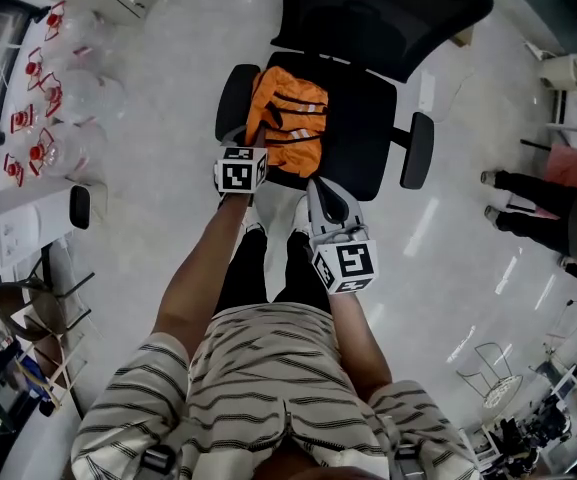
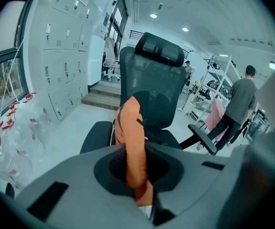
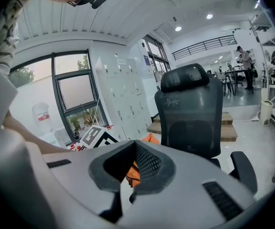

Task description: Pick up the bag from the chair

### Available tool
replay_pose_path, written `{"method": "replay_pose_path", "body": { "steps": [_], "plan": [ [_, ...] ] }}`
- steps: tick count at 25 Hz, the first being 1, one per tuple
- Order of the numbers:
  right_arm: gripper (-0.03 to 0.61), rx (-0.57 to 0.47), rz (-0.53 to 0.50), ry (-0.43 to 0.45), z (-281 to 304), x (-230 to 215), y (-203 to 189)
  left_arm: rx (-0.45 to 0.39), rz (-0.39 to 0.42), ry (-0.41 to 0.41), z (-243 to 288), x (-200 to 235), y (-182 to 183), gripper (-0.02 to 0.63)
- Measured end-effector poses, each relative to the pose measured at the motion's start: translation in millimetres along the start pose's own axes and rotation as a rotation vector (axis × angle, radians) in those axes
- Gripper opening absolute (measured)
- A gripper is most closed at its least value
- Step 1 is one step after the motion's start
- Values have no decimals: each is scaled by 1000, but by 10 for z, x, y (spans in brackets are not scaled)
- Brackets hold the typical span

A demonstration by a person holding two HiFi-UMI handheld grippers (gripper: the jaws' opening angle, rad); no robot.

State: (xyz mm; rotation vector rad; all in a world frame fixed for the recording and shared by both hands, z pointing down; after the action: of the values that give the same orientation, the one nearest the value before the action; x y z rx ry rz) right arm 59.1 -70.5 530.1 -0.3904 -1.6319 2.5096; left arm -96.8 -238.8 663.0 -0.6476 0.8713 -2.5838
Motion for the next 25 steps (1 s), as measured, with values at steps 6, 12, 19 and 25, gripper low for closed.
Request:
{"method": "replay_pose_path", "body": {
  "steps": [6,12,19,25],
  "plan": [
    [18,-8,7,-21,-108,-54,-9,-23,36,-25,-64,-190,64,38],
    [18,-23,10,-43,-210,-109,13,-36,52,-38,-128,-358,81,38],
    [18,-38,12,-59,-304,-174,46,-59,71,-48,-216,-525,103,37],
    [18,-55,10,-68,-357,-215,95,-71,83,-52,-287,-629,165,37]
  ]
}}
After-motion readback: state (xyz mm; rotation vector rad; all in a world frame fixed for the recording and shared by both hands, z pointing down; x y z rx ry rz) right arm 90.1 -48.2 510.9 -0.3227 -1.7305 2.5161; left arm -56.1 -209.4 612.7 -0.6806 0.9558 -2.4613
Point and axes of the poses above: the fingertips, and each gripper's own axes: z forward along the fingers, x to its left, y out of its top, the point moved 10 cm from there along -z, backward along the fingers, and after that the axes turned 7 degrees about -z, right-handed, at the moved point
